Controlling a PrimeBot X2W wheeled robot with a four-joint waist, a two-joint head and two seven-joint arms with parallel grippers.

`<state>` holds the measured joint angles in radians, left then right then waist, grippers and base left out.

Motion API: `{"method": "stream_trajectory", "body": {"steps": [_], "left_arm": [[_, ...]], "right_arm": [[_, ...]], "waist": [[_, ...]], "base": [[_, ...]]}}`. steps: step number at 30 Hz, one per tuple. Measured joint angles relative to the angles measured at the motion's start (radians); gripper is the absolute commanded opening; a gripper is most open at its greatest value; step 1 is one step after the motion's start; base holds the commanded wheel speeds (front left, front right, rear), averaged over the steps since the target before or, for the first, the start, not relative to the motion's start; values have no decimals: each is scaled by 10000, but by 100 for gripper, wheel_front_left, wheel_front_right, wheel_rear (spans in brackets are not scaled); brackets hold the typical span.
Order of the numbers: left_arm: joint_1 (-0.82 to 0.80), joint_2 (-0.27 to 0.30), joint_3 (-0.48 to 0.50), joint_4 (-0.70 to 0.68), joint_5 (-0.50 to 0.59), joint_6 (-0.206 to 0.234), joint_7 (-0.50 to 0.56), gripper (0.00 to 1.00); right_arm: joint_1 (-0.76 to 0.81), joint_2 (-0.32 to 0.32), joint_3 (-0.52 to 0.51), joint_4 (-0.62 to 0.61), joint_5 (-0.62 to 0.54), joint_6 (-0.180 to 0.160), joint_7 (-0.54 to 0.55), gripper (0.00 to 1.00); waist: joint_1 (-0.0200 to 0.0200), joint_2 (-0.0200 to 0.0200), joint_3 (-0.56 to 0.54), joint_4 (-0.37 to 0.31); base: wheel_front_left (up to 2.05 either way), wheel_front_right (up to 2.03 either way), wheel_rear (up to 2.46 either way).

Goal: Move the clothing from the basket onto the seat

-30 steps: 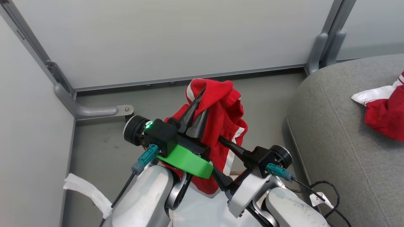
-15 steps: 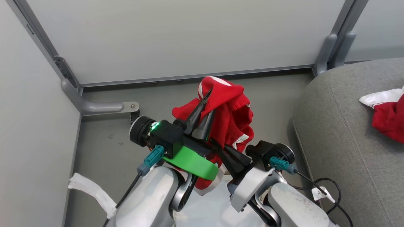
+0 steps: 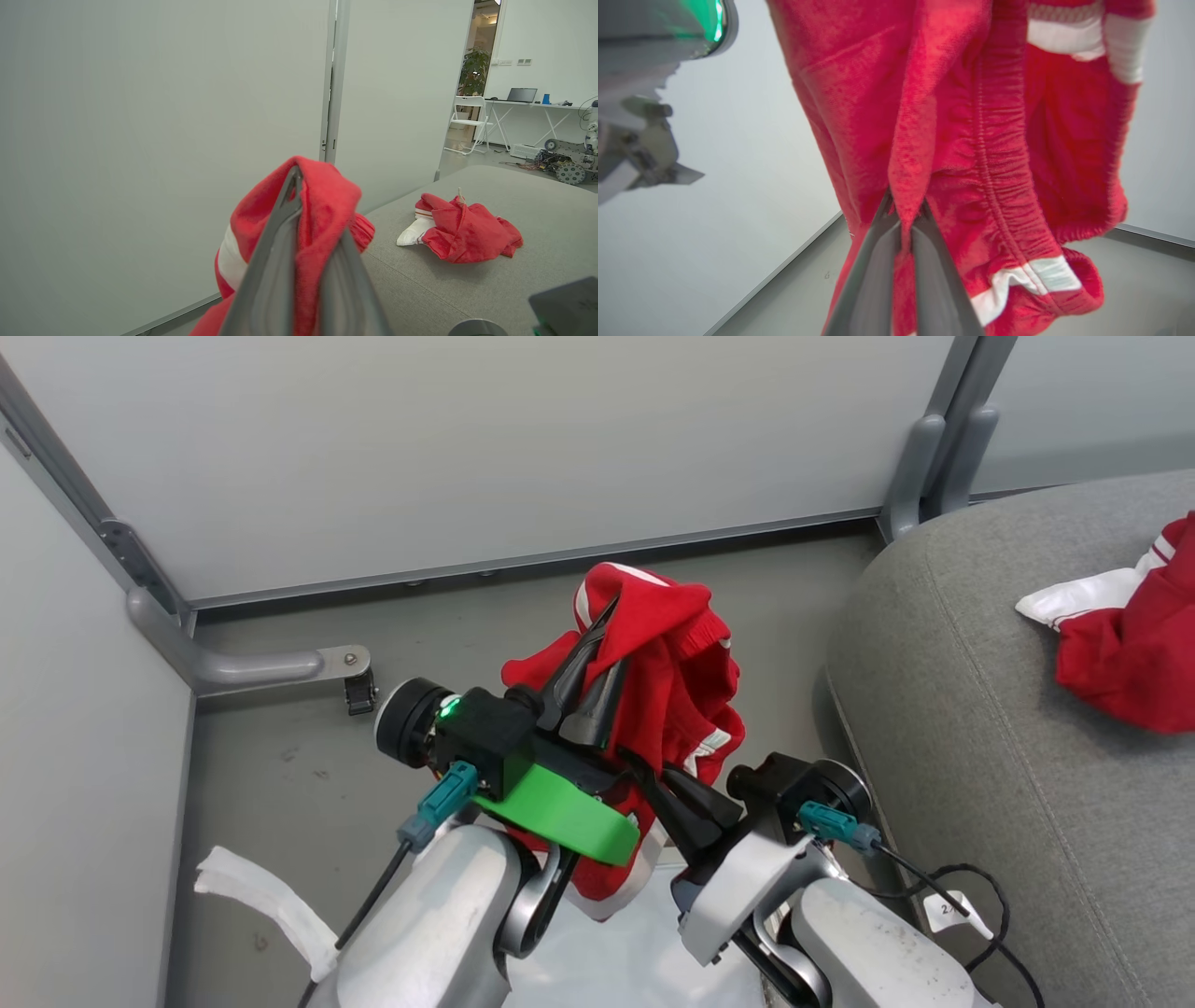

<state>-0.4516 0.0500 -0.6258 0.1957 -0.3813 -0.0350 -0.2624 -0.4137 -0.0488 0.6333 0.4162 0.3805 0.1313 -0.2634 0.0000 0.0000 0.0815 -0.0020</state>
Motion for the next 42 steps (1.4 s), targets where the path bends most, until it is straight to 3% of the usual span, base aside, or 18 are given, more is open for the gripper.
{"method": "stream_trajectory", "body": {"steps": [1, 2, 13, 30, 35, 42], "left_arm": [[2, 0, 35, -21, -12, -2, 0, 44], [5, 2, 40, -2, -42, -12, -13, 100], [89, -2, 439, 199, 326, -125, -19, 100], [99, -17, 892, 759, 936, -575, -23, 100], [44, -25, 755, 941, 980, -755, -23, 100], [-258, -25, 454, 1233, 974, -886, -23, 100]], "right_arm": [[7, -4, -6, -36, 2, 0, 2, 0], [23, -2, -27, -75, 2, 0, 2, 0], [156, -2, -94, -562, 27, 0, 2, 0], [601, -23, -984, -1519, 69, 0, 2, 0], [942, -31, -1774, -1910, -54, 0, 2, 0], [772, -21, -3026, -2366, -616, 0, 2, 0]], "waist": [[0, 0, 4, -58], [0, 0, 7, -119], [0, 0, 37, -1271], [0, 0, 499, -4234], [0, 0, 747, -4933], [0, 0, 1310, -5294]], "base": [[0, 0, 0], [0, 0, 0], [0, 0, 0], [0, 0, 0], [0, 0, 0], [0, 0, 0]]}}
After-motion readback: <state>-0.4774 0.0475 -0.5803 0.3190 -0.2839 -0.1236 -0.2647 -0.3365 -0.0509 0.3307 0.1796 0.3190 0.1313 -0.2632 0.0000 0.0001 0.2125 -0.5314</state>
